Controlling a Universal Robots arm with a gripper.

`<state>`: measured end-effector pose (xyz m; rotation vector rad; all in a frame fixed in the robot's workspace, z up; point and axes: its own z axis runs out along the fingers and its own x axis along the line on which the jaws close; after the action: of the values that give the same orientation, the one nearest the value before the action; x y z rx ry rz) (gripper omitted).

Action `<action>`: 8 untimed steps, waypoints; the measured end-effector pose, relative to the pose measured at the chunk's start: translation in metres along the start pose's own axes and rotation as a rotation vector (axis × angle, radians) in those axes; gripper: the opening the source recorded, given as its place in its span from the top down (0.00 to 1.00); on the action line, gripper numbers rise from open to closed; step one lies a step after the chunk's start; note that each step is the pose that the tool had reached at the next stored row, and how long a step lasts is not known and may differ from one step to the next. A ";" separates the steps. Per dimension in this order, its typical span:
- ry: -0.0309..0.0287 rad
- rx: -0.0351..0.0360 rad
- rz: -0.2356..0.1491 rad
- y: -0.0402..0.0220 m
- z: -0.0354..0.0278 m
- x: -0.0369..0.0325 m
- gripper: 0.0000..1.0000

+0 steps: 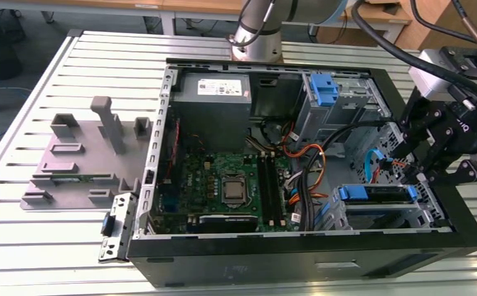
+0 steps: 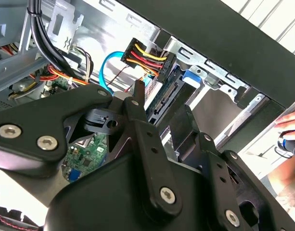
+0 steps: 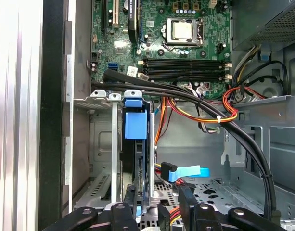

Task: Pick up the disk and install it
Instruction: 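Insert the first disk wire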

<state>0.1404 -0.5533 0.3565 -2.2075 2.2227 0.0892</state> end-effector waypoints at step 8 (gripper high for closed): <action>-0.0007 0.0000 0.000 0.0057 0.0000 0.0001 0.52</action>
<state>0.1347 -0.5534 0.3568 -2.2072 2.2223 0.0898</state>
